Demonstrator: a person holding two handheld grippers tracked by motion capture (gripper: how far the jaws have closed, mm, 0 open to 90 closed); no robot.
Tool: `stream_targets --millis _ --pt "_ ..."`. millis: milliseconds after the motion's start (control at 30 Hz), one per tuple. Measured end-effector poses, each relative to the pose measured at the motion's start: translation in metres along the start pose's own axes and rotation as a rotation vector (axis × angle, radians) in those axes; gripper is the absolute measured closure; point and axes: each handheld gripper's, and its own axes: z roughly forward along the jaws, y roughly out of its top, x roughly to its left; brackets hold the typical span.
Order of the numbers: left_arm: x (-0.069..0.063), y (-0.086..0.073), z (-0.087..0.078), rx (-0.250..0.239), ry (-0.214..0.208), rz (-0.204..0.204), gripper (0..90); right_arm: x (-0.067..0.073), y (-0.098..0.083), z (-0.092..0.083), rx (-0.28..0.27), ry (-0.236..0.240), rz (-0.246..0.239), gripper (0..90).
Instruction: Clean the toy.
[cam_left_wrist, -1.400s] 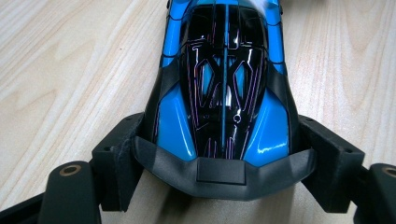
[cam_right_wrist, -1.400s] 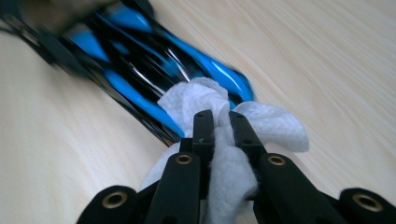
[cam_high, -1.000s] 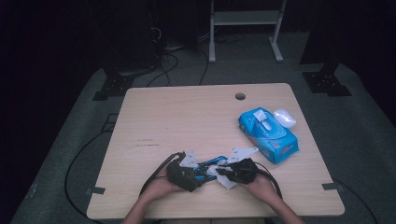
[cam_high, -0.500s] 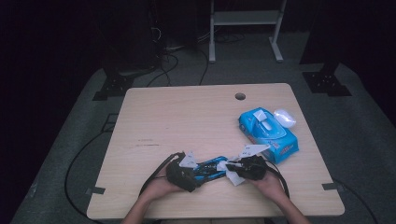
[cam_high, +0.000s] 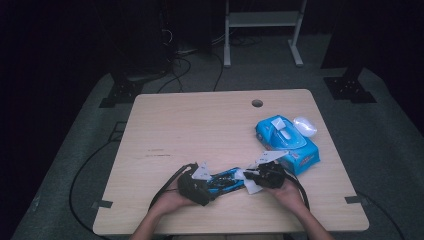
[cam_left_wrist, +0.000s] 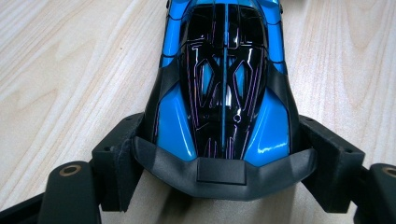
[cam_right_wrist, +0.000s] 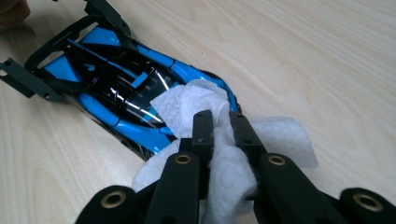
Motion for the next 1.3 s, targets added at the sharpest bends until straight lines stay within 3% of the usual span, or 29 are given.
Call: stream_targets --millis 233,367,467,567,633,700,800,933,1133,1300 --pt "0.000 0.001 0.001 0.000 -0.003 0.004 23.6 0.002 0.021 0.014 -0.021 0.009 -0.017 81.8" --pt "0.000 0.002 0.002 0.001 -0.003 0.003 23.6 0.016 0.042 0.030 -0.020 0.081 -0.059 81.7" --pt "0.000 0.000 0.000 -0.002 -0.004 -0.001 23.6 0.021 0.048 0.036 -0.004 0.081 -0.085 81.7" --pt "0.001 0.001 0.000 0.005 -0.006 0.004 23.6 0.012 0.041 0.032 0.000 0.048 -0.071 81.8" --pt "0.001 0.001 0.000 0.006 -0.007 0.003 23.6 0.002 0.032 0.024 -0.020 0.048 -0.017 81.9" --pt "0.001 0.001 0.000 0.005 -0.006 0.005 23.6 -0.005 0.022 0.017 -0.009 0.014 0.000 82.0" --pt "0.000 0.001 0.001 0.004 -0.001 0.006 23.6 -0.013 0.007 0.009 -0.026 0.023 0.055 82.1" --pt "0.000 0.001 0.001 0.002 0.001 0.002 23.6 -0.008 0.002 0.000 0.011 0.021 0.008 82.1" --pt "0.001 0.001 0.001 0.001 -0.001 0.001 23.6 -0.001 -0.013 -0.011 0.047 0.046 -0.004 82.1" --pt "0.000 0.001 0.001 0.002 -0.001 0.003 23.6 -0.007 -0.016 -0.010 0.048 0.046 0.010 82.1"
